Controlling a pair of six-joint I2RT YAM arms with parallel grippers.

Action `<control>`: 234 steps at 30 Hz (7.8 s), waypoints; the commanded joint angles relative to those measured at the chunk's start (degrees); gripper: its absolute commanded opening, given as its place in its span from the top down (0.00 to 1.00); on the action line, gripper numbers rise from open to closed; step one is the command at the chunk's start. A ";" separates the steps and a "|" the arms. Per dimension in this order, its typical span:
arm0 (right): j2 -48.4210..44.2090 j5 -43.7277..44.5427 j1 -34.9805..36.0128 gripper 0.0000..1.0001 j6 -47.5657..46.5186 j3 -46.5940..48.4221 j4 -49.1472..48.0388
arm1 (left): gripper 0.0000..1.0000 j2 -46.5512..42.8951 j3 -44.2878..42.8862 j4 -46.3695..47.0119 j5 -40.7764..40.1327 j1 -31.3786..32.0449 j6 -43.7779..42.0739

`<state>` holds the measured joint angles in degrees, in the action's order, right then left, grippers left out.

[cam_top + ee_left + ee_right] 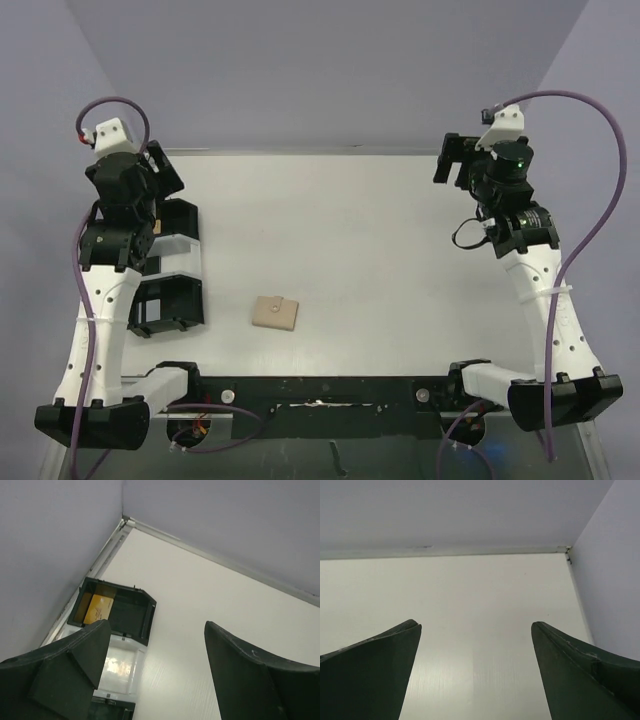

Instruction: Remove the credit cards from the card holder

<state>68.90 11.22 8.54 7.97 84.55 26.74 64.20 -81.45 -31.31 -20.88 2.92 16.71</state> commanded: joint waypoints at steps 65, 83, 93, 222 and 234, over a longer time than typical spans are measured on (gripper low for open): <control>36.72 4.37 51.95 0.33 29.69 -19.98 -3.59 | 0.11 -13.11 35.57 1.92 -4.24 2.52 19.44; 14.14 -2.16 44.94 0.18 27.13 -35.19 -15.50 | 0.05 -5.76 31.11 -9.77 -6.45 -5.41 32.16; 10.40 3.50 42.33 0.13 21.97 -29.59 -9.18 | 0.13 -3.32 31.15 -11.53 -6.15 -10.32 38.64; 23.87 4.03 52.37 0.58 25.17 -29.12 -7.25 | 0.24 -20.81 53.01 14.10 24.81 18.79 39.70; 29.44 9.49 52.92 0.85 29.54 -27.25 -3.44 | 0.37 -14.00 55.01 18.51 28.01 24.56 40.93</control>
<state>97.30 18.24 61.41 34.85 58.06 23.07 49.34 -27.33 -17.56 6.07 24.27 55.83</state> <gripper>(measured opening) 0.207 0.641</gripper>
